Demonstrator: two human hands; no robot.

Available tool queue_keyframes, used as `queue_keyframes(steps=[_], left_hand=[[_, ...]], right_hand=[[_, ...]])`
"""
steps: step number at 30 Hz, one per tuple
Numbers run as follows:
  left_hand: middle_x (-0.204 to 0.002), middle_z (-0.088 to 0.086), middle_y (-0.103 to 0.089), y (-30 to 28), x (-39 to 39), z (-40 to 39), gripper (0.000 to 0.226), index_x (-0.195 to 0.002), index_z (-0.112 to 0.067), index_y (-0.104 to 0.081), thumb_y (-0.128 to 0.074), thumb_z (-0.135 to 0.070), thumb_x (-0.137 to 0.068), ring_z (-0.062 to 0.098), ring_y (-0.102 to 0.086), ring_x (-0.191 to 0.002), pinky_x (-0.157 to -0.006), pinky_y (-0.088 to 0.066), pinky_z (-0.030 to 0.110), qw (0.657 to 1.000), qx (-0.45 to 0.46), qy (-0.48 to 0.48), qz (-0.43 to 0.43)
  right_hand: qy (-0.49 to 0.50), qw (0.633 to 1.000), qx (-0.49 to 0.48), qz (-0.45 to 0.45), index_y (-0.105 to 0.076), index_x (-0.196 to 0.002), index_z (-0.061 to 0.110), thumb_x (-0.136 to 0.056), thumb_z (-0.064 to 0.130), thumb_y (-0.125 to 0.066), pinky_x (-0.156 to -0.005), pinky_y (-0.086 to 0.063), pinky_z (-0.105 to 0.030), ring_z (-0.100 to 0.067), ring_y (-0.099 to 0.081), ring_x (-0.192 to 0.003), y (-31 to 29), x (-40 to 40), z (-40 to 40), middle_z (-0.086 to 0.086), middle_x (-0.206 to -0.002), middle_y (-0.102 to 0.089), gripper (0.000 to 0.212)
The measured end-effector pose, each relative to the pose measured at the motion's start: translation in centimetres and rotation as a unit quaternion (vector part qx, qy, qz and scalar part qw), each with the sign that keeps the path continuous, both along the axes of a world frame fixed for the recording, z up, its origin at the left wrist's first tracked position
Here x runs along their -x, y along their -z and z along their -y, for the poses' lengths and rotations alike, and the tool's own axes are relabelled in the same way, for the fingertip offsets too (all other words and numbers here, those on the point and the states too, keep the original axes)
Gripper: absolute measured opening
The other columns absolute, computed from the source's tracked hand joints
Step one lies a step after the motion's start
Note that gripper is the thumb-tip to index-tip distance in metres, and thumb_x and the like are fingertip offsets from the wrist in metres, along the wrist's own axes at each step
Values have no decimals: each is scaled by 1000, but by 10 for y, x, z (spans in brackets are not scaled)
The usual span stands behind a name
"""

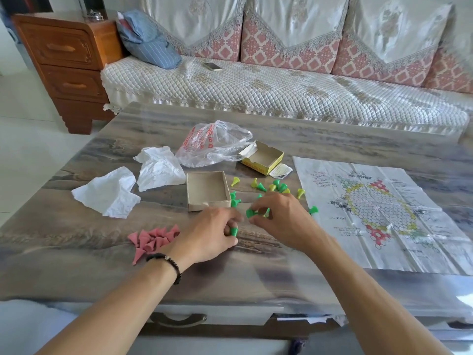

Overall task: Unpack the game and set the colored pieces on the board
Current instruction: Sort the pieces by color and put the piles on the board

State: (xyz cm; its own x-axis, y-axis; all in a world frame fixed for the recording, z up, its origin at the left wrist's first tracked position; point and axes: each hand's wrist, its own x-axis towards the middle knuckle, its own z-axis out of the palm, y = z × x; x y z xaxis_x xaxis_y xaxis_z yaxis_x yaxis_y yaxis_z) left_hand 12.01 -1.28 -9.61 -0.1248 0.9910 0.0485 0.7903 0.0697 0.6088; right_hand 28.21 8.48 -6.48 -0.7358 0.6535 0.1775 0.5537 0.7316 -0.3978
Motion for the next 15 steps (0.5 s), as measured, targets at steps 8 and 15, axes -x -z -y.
queue_keyframes(steps=[8,15], left_hand=[[-95,-12,-67,6,-35,6,40,-115,-25,-68,-76,-14,-77,-1,-60,-81,-74,-50,18,998,-25,38,38],[-92,-11,-64,6,-41,6,43,-119,-23,-67,-77,-16,-78,1,-57,-79,-73,-46,15,997,-46,35,46]], right_hand=[[46,994,104,-4,-72,-100,26,-77,23,-74,-61,-35,-10,2,-50,-71,26,-45,27,15,-85,-54,24],[68,988,130,-54,-69,-109,22,-72,21,-77,-63,-42,-7,0,-57,-69,36,-48,31,14,-85,-63,37]])
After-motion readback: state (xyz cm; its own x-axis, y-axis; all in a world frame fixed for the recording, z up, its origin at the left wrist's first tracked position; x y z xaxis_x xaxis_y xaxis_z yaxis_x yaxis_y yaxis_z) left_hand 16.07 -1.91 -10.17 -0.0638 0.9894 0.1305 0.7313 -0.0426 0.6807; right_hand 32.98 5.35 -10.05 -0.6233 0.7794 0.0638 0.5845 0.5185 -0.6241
